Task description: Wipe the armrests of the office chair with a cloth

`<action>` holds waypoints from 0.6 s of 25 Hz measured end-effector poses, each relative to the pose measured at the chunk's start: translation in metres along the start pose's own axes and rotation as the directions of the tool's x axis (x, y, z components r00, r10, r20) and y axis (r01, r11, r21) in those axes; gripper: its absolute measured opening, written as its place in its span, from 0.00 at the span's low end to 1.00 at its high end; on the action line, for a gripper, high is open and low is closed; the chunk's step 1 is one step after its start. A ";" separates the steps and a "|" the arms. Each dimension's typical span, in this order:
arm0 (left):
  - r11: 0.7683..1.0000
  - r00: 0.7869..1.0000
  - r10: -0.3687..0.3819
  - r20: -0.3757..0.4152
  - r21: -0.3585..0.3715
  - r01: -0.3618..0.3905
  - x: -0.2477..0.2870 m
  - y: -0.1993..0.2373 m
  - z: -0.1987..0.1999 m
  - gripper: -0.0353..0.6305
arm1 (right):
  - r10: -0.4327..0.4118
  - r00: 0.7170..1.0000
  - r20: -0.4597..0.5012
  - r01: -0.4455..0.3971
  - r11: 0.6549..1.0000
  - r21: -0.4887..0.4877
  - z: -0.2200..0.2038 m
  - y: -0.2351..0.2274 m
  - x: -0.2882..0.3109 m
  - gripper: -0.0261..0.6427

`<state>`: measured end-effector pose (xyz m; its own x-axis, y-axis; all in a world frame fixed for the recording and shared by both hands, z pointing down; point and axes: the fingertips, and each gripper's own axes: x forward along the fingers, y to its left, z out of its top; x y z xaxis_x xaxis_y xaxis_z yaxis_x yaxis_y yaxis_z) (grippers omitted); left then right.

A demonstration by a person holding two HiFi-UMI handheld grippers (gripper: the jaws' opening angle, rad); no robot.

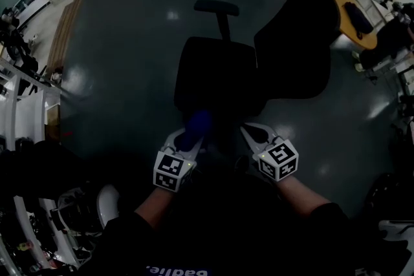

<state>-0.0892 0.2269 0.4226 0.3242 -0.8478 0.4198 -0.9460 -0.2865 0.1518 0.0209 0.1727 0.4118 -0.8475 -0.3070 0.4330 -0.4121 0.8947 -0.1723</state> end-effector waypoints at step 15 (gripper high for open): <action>0.999 0.971 0.029 0.236 -0.036 -0.022 -0.022 -0.041 0.125 0.24 | 0.232 0.917 0.326 -0.226 0.973 -0.057 0.114 0.011 -0.073 0.04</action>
<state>-0.0586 0.2021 0.2956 0.2851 -0.9372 0.2012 -0.9518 -0.2520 0.1749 0.0399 0.1681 0.2777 -0.9813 -0.1798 0.0690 -0.1906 0.9578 -0.2151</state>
